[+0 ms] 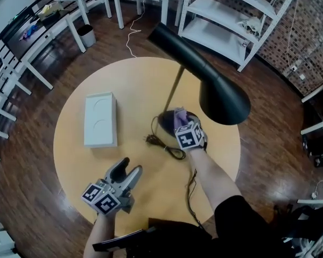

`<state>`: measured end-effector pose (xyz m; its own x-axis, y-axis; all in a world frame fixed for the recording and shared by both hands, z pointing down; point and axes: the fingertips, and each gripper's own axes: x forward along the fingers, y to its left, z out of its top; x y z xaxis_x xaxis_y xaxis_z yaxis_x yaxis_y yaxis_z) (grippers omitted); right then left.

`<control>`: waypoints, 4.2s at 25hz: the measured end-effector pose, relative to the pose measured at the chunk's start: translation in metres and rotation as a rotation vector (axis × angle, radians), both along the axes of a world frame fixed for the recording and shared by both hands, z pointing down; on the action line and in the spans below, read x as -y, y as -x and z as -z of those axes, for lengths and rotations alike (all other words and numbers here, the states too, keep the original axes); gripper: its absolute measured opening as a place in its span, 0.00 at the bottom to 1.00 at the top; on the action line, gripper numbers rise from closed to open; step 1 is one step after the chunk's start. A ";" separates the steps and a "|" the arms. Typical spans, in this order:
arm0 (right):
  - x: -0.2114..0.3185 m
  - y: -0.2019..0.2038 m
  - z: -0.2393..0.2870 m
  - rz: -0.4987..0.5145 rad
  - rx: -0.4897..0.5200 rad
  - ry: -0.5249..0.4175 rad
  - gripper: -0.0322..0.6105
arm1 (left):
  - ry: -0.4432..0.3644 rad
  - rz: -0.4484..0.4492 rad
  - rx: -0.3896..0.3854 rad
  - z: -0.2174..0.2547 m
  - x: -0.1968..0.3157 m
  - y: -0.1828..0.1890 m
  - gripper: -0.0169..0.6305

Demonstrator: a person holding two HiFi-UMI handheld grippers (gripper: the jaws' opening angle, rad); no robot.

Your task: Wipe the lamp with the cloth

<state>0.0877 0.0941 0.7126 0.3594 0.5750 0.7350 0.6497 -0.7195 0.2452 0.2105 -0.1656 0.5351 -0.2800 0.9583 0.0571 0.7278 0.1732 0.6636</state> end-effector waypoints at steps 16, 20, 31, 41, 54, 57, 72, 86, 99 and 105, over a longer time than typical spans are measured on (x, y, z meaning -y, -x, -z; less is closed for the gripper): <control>0.008 0.095 -0.001 -0.349 -0.079 0.007 0.20 | -0.005 -0.192 0.029 -0.014 0.013 0.003 0.44; 0.008 0.055 0.035 -0.232 -0.115 0.157 0.20 | -0.005 -0.211 0.031 -0.016 0.016 0.000 0.44; 0.008 -0.051 0.021 0.190 0.169 0.193 0.20 | -0.007 -0.165 0.038 -0.017 0.021 -0.010 0.44; -0.020 0.037 0.004 0.066 0.361 0.155 0.20 | -0.027 -0.170 0.039 -0.022 0.022 -0.011 0.44; 0.008 0.077 -0.010 -0.253 -0.017 -0.033 0.20 | 0.001 -0.197 0.048 -0.014 0.026 0.000 0.44; 0.024 0.073 -0.008 -0.299 -0.143 -0.072 0.20 | 0.012 -0.202 0.056 -0.014 0.029 -0.001 0.44; 0.090 0.048 -0.013 -0.190 -0.197 -0.131 0.20 | 0.041 -0.240 0.058 -0.007 0.038 0.009 0.44; 0.082 -0.060 0.030 0.098 -0.026 0.052 0.20 | 0.049 -0.206 0.075 -0.010 0.042 -0.010 0.44; 0.056 -0.076 0.000 0.041 0.075 0.027 0.20 | 0.045 -0.146 0.120 -0.019 0.044 -0.030 0.44; 0.064 -0.059 0.004 0.066 0.105 -0.016 0.20 | 0.046 -0.171 0.130 -0.019 0.044 -0.018 0.44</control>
<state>0.1472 0.0302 0.7084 0.3171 0.5402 0.7795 0.5722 -0.7645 0.2970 0.2284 -0.2099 0.5540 -0.4412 0.8968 -0.0328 0.5941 0.3192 0.7383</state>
